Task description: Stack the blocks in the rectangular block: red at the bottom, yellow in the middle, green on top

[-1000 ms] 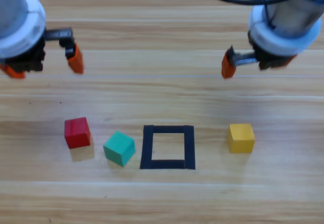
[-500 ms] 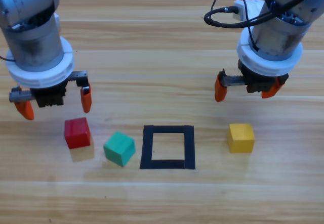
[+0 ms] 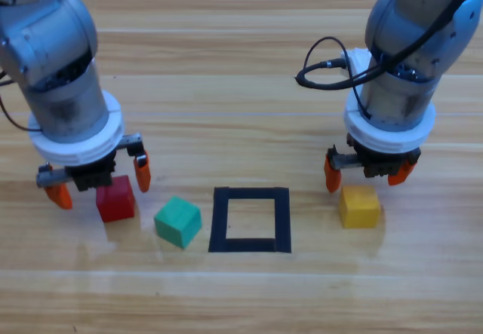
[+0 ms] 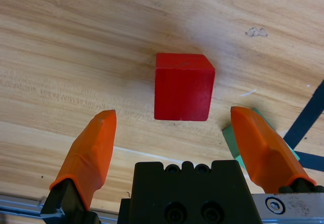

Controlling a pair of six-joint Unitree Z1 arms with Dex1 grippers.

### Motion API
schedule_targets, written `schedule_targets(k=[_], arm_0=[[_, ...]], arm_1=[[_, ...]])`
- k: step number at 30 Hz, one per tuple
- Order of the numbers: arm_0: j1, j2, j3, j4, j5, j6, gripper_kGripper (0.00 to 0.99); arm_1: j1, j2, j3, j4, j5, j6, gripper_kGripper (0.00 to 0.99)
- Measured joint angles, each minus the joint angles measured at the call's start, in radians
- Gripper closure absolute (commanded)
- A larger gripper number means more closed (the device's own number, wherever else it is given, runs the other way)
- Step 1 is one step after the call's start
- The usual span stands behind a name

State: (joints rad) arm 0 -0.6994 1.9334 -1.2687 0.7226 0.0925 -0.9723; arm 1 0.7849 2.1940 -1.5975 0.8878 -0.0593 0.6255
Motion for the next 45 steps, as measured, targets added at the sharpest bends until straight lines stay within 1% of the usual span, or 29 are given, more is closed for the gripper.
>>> schedule_targets(k=[2, 3, 5, 6, 10, 13, 15, 18, 23, 25, 27, 28, 29, 33, 34, 35, 39, 41, 44, 45], arm_0=[[0.000, 0.000, 0.020, -0.023, -0.001, 0.000, 0.030], [0.000, 0.000, 0.026, -0.037, -0.001, 0.000, 0.030], [0.000, 0.001, 0.035, -0.049, -0.002, 0.000, 0.030], [0.000, 0.001, 0.041, -0.058, -0.003, 0.000, 0.030], [0.000, 0.010, 0.049, -0.082, -0.003, 0.000, 0.030], [0.000, 0.025, 0.059, -0.096, -0.003, 0.000, 0.033], [0.000, 0.030, 0.071, -0.109, -0.003, 0.000, 0.054], [0.000, 0.039, 0.080, -0.137, -0.003, 0.000, 0.088], [0.005, 0.047, 0.090, -0.156, -0.003, 0.003, 0.240], [0.009, 0.048, 0.091, -0.159, -0.003, 0.009, 0.278], [0.012, 0.048, 0.093, -0.161, -0.003, 0.015, 0.281], [0.013, 0.049, 0.095, -0.163, -0.003, 0.017, 0.323], [0.015, 0.050, 0.096, -0.167, -0.003, 0.020, 0.386], [0.019, 0.059, 0.096, -0.170, -0.003, 0.041, 0.757], [0.020, 0.059, 0.096, -0.170, -0.002, 0.053, 0.820], [0.022, 0.059, 0.096, -0.170, 0.001, 0.070, 0.858], [0.024, 0.059, 0.095, -0.169, 0.019, 0.148, 0.872], [0.025, 0.057, 0.079, -0.138, 0.032, 0.196, 0.872], [0.021, 0.036, -0.026, -0.032, 0.075, 0.267, 0.875], [0.009, 0.018, -0.114, 0.025, 0.088, 0.297, 0.875]], arm_1=[[0.009, 0.000, 0.008, 0.000, 0.002, 0.001, 0.140], [0.012, 0.000, 0.012, 0.000, 0.004, 0.003, 0.172], [0.020, 0.000, 0.017, 0.000, 0.006, 0.007, 0.182], [0.024, 0.001, 0.018, 0.000, 0.006, 0.009, 0.226], [0.030, 0.005, 0.019, 0.000, 0.008, 0.010, 0.559], [0.030, 0.017, 0.019, 0.000, 0.008, -0.007, 0.708], [0.031, 0.023, 0.017, 0.000, 0.008, -0.014, 0.807], [0.031, 0.023, 0.017, 0.000, 0.007, -0.020, 0.815], [0.032, 0.015, 0.017, 0.001, -0.001, -0.032, 0.815], [0.032, -0.001, 0.018, 0.017, -0.001, -0.036, 0.815], [0.032, -0.034, 0.020, 0.029, -0.001, -0.038, 0.815], [0.032, -0.058, 0.020, 0.029, -0.001, -0.038, 0.815], [0.032, -0.079, 0.021, 0.029, -0.002, -0.038, 0.815], [0.032, -0.141, 0.029, 0.030, -0.003, -0.038, 0.815], [0.032, -0.149, 0.030, 0.030, -0.005, -0.038, 0.815], [0.032, -0.153, 0.032, 0.030, -0.008, -0.038, 0.815], [0.032, -0.155, 0.036, 0.030, -0.033, -0.038, 0.815], [0.032, -0.155, 0.036, 0.030, -0.054, -0.038, 0.815], [0.032, -0.155, 0.036, 0.030, -0.061, -0.038, 0.817], [0.032, -0.155, 0.036, 0.030, -0.066, -0.038, 0.815]])
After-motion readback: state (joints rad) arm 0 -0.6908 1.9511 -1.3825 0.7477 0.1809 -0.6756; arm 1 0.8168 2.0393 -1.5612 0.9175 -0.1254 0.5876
